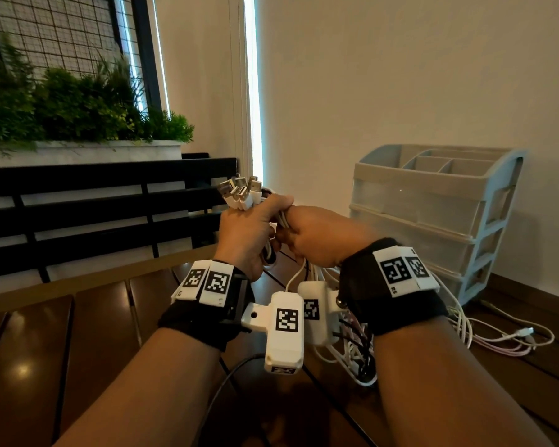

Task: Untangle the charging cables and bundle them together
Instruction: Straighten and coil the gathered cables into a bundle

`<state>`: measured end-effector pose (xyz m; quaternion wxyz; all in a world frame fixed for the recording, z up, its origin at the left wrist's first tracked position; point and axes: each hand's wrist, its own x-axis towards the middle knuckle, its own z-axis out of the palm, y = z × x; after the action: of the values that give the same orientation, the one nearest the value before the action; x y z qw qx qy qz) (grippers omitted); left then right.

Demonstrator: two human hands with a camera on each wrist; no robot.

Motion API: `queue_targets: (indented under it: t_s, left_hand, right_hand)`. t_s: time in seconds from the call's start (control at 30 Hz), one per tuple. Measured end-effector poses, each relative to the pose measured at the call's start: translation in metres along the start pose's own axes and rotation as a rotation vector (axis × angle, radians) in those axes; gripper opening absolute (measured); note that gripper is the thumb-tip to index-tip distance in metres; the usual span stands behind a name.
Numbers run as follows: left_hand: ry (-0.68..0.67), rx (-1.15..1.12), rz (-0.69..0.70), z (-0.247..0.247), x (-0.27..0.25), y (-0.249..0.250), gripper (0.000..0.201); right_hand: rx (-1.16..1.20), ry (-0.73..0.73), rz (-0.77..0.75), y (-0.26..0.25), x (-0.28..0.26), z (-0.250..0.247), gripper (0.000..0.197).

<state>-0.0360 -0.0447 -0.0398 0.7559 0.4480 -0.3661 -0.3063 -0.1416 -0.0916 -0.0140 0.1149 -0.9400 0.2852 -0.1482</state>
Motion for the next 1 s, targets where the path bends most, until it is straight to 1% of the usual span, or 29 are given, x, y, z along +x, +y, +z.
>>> queue_targets:
  t_s: [0.07, 0.13, 0.2, 0.27, 0.3, 0.33, 0.37, 0.4, 0.43, 0.57, 0.7, 0.8, 0.83, 0.9, 0.93, 1.0]
  left_hand:
    - [0.041, -0.004, 0.009, 0.001, 0.000, -0.002, 0.015]
    - [0.083, 0.001, 0.039, 0.001, 0.002, -0.003, 0.012]
    - [0.111, 0.002, 0.068, 0.001, 0.001, -0.001, 0.010]
    - [0.119, -0.027, 0.080, 0.000, 0.000, 0.005, 0.010]
    - [0.119, -0.056, 0.070, -0.001, 0.000, 0.007, 0.011]
    - [0.116, -0.090, 0.054, -0.001, 0.000, 0.011, 0.012]
    - [0.113, -0.116, 0.036, -0.002, 0.001, 0.014, 0.013]
    - [0.110, -0.127, 0.024, -0.002, 0.001, 0.016, 0.014]
    - [0.110, -0.128, 0.021, -0.003, 0.002, 0.017, 0.016]
    - [0.102, -0.138, 0.028, -0.002, 0.002, 0.019, 0.018]
    - [0.149, -0.105, 0.047, -0.002, 0.002, 0.015, 0.015]
    - [0.181, -0.055, 0.118, -0.002, 0.003, 0.015, 0.018]
    - [0.182, -0.030, 0.140, -0.002, 0.003, 0.016, 0.019]
    - [0.178, -0.017, 0.155, -0.002, 0.003, 0.017, 0.019]
    - [0.171, -0.038, 0.139, -0.001, 0.003, 0.017, 0.018]
    - [0.141, -0.117, 0.092, 0.000, 0.002, 0.018, 0.011]
  right_hand:
    - [-0.036, 0.006, -0.013, 0.000, 0.001, 0.002, 0.026]
    - [-0.003, 0.016, -0.026, -0.001, 0.001, 0.002, 0.019]
    - [0.126, 0.032, -0.039, -0.004, -0.003, -0.001, 0.011]
    - [0.257, 0.033, -0.062, -0.008, -0.008, -0.006, 0.017]
    - [0.325, 0.029, -0.061, -0.008, -0.010, -0.007, 0.015]
    - [0.382, 0.016, -0.054, -0.008, -0.013, -0.009, 0.007]
    - [0.410, 0.005, -0.035, -0.006, -0.014, -0.010, 0.009]
    - [0.403, -0.009, -0.020, -0.003, -0.015, -0.011, 0.018]
    - [0.377, -0.023, -0.016, -0.001, -0.014, -0.011, 0.021]
    - [0.354, 0.016, -0.025, -0.001, -0.014, -0.010, 0.011]
    - [0.237, 0.050, -0.018, -0.004, -0.011, -0.006, 0.016]
    - [0.194, 0.068, -0.026, -0.004, -0.011, -0.009, 0.018]
    - [0.191, 0.071, -0.031, -0.004, -0.011, -0.010, 0.017]
    - [0.225, 0.076, -0.042, -0.002, -0.011, -0.011, 0.005]
    - [0.261, 0.082, -0.054, -0.003, -0.012, -0.011, 0.010]
    - [0.364, 0.084, -0.076, -0.001, -0.012, -0.008, 0.031]
